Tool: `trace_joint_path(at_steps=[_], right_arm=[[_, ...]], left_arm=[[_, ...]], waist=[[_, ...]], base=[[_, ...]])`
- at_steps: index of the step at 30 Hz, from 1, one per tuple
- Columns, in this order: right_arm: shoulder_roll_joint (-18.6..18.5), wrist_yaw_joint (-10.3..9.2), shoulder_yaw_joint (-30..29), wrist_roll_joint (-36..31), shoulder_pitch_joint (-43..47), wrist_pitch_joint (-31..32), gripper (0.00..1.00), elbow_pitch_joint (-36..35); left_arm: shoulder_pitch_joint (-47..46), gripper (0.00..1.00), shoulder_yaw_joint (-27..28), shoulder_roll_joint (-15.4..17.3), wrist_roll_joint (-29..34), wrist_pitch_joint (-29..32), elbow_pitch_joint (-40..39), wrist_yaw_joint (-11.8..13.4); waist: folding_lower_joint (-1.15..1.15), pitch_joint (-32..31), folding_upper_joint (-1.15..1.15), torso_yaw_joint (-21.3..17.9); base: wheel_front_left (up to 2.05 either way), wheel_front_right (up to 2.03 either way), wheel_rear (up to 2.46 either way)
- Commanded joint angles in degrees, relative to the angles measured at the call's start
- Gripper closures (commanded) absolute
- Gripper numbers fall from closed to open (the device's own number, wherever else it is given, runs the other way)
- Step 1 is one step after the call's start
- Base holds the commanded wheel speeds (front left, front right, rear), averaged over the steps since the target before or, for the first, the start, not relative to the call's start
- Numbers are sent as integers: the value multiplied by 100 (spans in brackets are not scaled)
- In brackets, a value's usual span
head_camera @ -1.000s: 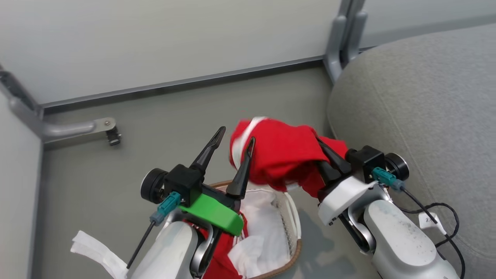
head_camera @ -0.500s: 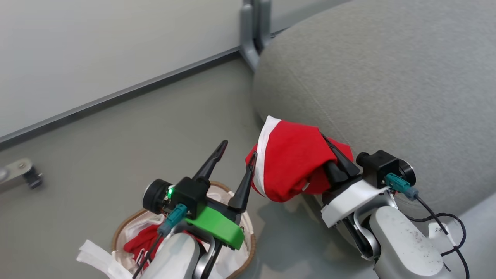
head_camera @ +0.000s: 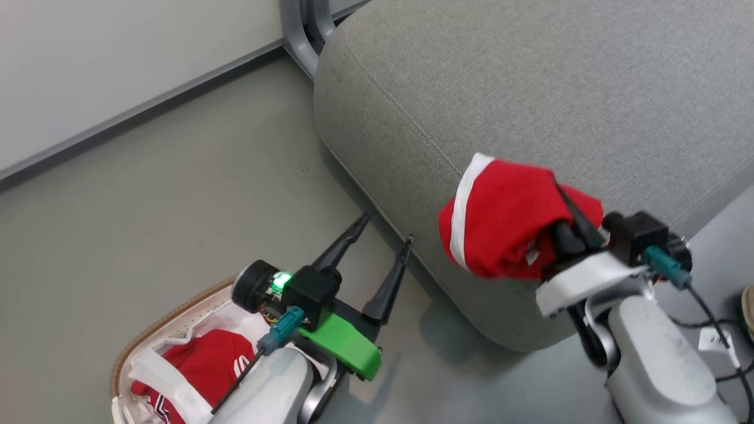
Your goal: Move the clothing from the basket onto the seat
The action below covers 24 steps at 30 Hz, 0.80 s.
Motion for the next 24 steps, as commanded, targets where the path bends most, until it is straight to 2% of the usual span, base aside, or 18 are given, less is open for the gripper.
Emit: trace_joint_path(at_steps=[1,4,7,15,21,24], right_arm=[[-79,-6,-29,-93,-262,-10,100,60],[-279,-7,-21,-212,-773,-10,100,315],[-472,-7,-267,-144,-1300,-10,100,616],[-1120,-7,-612,-710,-2845,-10,100,1609],[-1463,-7,-1256,-1155,-3676,-10,100,2512],[-1569,-7,-1792,-1331,-3934,-10,100,2864]], left_arm=[[-24,0,74,109,74,1,-45,-20],[55,0,217,237,188,1,-144,-21],[-12,0,211,350,234,1,-227,-21],[-369,0,100,723,283,2,-514,-21],[-640,0,41,938,241,1,-750,-20],[-796,0,-40,1041,232,1,-889,-20]], waist=[[0,198,0,-46],[0,386,0,-23],[0,632,0,165],[0,1429,0,656],[0,1981,0,1013],[0,2225,0,1189]], base=[[0,0,0],[0,0,0],[0,0,0],[0,0,0],[0,0,0],[0,0,0]])
